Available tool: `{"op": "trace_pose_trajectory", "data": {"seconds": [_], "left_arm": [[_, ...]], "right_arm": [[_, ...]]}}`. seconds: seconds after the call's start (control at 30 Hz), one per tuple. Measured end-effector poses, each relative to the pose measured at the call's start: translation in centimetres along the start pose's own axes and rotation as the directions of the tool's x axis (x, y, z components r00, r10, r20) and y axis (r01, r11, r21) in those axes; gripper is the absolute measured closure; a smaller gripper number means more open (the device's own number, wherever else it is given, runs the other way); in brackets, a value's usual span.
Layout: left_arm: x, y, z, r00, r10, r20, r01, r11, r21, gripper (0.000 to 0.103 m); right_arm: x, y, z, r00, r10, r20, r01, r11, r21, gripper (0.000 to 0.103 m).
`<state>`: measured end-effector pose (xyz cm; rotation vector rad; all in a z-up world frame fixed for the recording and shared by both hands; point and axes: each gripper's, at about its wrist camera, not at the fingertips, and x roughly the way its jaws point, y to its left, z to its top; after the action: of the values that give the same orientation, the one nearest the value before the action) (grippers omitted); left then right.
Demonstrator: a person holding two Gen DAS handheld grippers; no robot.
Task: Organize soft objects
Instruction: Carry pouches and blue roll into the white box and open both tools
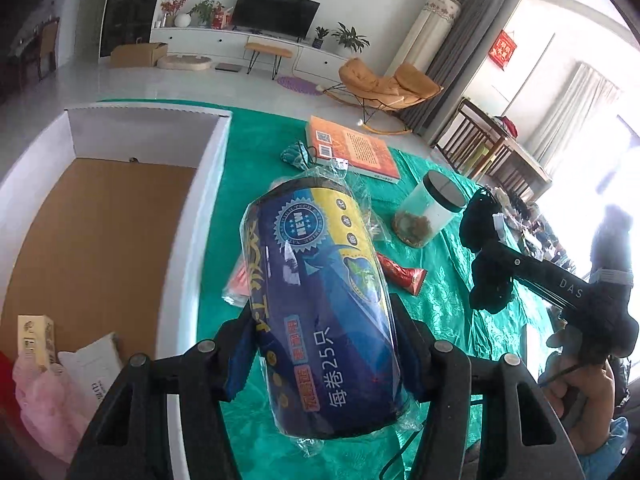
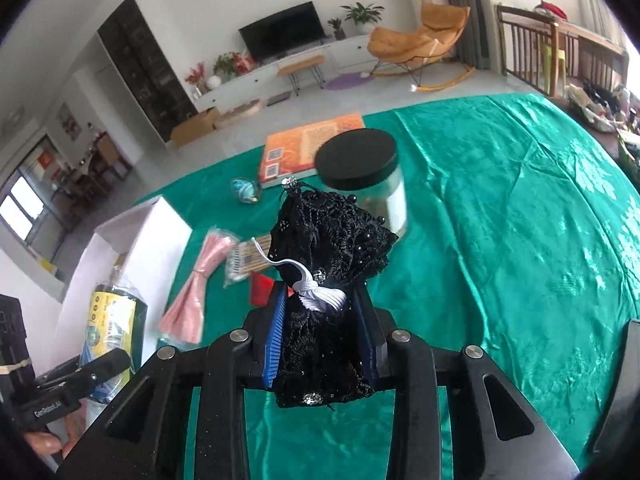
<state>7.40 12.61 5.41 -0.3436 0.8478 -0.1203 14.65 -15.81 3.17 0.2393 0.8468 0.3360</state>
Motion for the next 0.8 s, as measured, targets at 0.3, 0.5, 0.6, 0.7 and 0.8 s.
{"op": "trace_pose_trajectory", "data": {"seconds": [0.3, 0.5, 0.6, 0.7, 0.8], "left_arm": [[-12.0, 15.7, -1.7, 0.889, 0.448, 0.094, -0.435, 0.89, -0.133, 0.042], [-12.1, 20.4, -5.1, 0.839, 0.538, 0.08, -0.501, 0.822, -0.269, 0.011], [-10.9, 18.3, -5.1, 0.843, 0.524, 0.121, -0.491, 0.842, -0.225, 0.01], [-9.4, 14.4, -4.7, 0.889, 0.428, 0.164, -0.405, 0.9, -0.16, 0.01], [-8.0, 8.8, -4.3, 0.94, 0.288, 0.181, -0.283, 0.958, -0.049, 0.01]], "right_arm": [[-1.8, 24.1, -3.8, 0.887, 0.442, -0.131, -0.461, 0.856, -0.233, 0.068], [2.1, 30.6, -8.9, 0.863, 0.447, -0.234, -0.505, 0.786, -0.357, 0.028], [2.5, 28.3, -10.0, 0.905, 0.379, -0.192, -0.425, 0.815, -0.394, 0.028], [2.9, 23.5, -10.2, 0.955, 0.269, -0.122, -0.295, 0.867, -0.402, 0.025], [3.2, 17.8, -10.5, 0.991, 0.124, -0.054, -0.135, 0.919, -0.37, 0.025]]}}
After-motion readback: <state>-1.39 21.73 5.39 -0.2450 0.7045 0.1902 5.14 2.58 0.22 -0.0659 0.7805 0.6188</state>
